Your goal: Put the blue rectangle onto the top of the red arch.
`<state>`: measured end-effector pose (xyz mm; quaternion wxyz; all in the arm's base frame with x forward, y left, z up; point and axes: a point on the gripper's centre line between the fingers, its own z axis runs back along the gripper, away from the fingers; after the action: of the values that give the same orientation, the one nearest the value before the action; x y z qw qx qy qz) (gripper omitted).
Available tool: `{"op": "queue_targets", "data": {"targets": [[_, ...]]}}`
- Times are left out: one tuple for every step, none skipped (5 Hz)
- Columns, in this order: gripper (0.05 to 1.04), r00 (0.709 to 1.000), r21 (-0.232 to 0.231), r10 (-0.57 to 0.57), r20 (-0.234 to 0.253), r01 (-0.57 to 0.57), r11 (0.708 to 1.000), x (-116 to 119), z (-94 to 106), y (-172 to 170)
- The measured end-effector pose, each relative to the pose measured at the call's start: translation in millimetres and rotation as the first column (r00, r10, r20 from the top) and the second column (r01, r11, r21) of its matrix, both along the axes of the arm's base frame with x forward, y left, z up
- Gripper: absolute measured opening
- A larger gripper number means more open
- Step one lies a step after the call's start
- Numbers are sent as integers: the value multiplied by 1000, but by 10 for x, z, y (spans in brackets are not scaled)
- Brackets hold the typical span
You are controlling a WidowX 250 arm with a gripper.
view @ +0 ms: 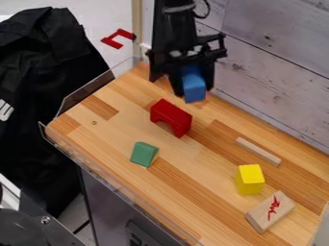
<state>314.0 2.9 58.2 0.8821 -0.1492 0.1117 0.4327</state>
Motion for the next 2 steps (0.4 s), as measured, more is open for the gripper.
{"op": "queue_targets", "data": {"targets": [[578,980,2,175,-91,-175,985,-16,-82,30],[578,945,59,298,-139,-292,955,-41,-135,84]]}}
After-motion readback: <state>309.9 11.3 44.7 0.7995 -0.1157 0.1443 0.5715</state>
